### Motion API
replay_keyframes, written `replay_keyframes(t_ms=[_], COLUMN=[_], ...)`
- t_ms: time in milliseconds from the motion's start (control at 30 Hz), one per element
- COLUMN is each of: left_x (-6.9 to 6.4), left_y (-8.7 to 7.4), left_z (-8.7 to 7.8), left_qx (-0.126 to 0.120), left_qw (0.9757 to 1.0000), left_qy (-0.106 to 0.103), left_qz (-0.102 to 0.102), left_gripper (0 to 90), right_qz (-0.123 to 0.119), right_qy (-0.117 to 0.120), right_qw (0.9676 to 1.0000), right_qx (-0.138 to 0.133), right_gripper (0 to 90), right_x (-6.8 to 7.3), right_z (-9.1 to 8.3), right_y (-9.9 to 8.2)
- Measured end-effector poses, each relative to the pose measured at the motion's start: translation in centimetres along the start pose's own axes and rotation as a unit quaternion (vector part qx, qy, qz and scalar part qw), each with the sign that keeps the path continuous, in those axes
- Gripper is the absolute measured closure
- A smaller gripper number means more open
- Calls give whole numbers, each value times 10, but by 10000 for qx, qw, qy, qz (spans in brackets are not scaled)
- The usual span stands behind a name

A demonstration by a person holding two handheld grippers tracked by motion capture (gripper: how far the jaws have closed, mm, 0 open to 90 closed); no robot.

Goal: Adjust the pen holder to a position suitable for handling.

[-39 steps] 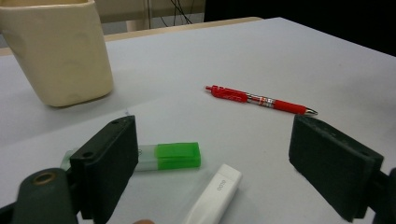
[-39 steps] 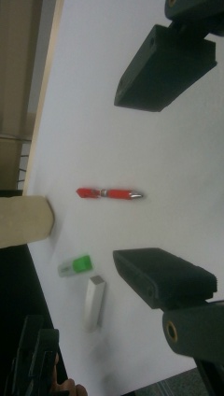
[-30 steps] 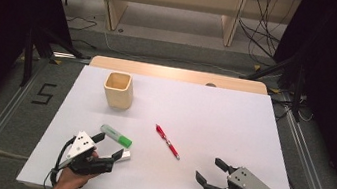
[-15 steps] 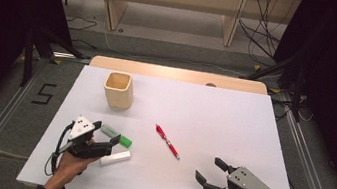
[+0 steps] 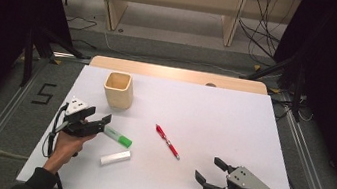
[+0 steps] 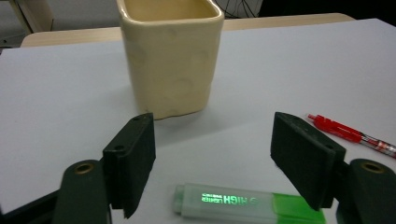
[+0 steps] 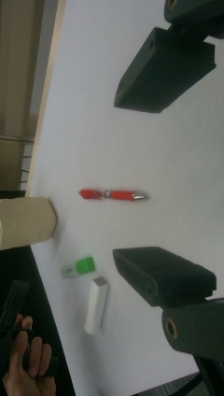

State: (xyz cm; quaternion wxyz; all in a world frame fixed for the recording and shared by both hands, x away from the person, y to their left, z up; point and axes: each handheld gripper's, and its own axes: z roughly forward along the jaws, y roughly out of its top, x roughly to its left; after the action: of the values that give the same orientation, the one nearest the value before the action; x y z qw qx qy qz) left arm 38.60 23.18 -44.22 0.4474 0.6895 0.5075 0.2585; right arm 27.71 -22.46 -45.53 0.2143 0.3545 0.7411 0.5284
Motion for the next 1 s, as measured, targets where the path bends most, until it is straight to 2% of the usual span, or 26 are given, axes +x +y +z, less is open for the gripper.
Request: replay_keyframes(t_ms=[67,167,200,267,300,333,367,433,500,567,700,733,900,1000], left_x=[4,12,15,22,26,30,34,42,51,59,63,65,69,77], left_y=[3,7,9,12,13,14,15,18,20,24,26,27,31,35], left_z=[3,8,9,12,14,17,20,26,33,42,52,59,69,78], left_qx=[3,28,21,12,10,11,18,15,20,54,111,108,102,182], left_qw=[10000,9999,9997,9996,9994,9991,9988,9983,9974,9967,9965,9964,9963,9956], left_qy=[59,155,222,268,316,376,411,457,515,554,576,607,644,702], left_qz=[66,53,28,-124,-166,-204,-246,-373,-506,-596,-594,-583,-568,-593], left_gripper=[356,476,476,553,627,627,686,708,794,834,884,888,890,891], right_qz=[7,-20,-20,-2,-6,-6,8,2,-19,-25,3,-1,8,-3], right_qy=[6,15,15,19,26,26,46,48,50,54,80,88,103,123], right_qw=[10000,10000,10000,10000,10000,10000,10000,10000,10000,10000,10000,10000,9999,9999], right_qx=[-5,-48,-48,-53,-56,-56,-64,-51,-52,-48,-32,-29,-23,-21], right_gripper=[235,235,235,233,231,231,227,223,218,218,215,215,216,216], right_x=[0,1,1,1,1,1,1,1,1,1,0,0,0,0], right_z=[0,-1,-1,-1,-2,-2,-1,-1,-1,-1,0,0,0,1], right_y=[0,1,1,1,1,1,0,0,0,0,0,0,0,-1])
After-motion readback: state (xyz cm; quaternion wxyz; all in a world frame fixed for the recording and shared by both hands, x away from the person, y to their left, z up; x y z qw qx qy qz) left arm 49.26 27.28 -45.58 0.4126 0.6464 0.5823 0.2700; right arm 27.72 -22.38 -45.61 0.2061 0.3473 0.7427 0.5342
